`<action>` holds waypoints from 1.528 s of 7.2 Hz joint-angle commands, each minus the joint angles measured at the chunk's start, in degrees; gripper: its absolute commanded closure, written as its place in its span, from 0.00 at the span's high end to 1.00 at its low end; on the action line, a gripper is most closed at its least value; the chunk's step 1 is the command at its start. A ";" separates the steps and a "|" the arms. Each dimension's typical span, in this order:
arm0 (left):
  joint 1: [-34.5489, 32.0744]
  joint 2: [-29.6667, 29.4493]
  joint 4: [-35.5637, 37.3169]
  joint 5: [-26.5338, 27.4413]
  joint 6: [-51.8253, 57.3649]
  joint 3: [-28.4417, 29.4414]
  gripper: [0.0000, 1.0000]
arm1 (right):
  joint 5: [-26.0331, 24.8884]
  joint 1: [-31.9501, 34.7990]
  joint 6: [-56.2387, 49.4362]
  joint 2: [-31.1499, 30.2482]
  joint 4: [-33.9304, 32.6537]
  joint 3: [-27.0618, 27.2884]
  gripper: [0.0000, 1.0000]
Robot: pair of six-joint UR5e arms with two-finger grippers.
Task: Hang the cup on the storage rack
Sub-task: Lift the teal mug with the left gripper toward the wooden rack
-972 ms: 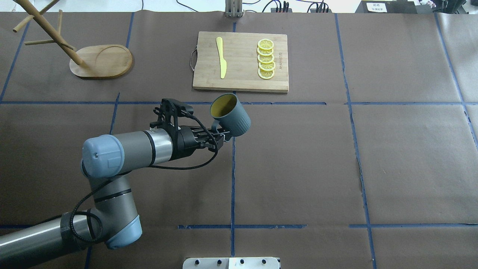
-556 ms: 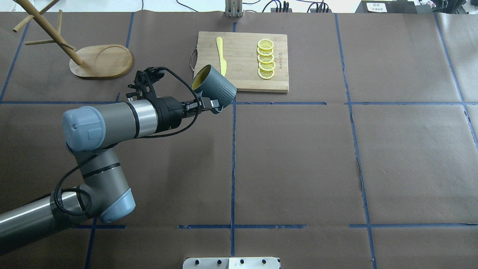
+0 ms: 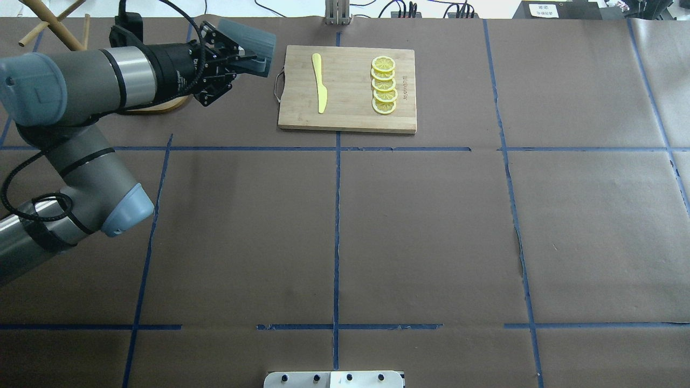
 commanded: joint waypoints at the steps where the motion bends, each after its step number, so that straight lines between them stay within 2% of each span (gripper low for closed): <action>1: -5.41 0.10 -0.23 -0.14 -15.31 0.99 0.00 | -0.07 0.00 -0.08 0.25 0.00 0.01 1.00; 3: -9.72 0.10 -5.65 -0.14 -28.23 5.28 0.00 | -0.15 0.00 -0.17 0.42 0.00 -0.16 1.00; 5: -13.15 0.10 -10.66 -0.14 -36.17 9.51 0.00 | -0.15 0.00 -0.17 0.43 0.00 -0.08 1.00; 8: -15.27 0.10 -27.50 -0.14 -38.31 21.26 0.00 | -0.15 0.00 -0.17 0.43 0.00 0.01 1.00; 11: -15.97 0.10 -36.51 -0.14 -38.31 27.00 0.00 | -0.15 0.00 -0.26 0.43 0.09 0.01 1.00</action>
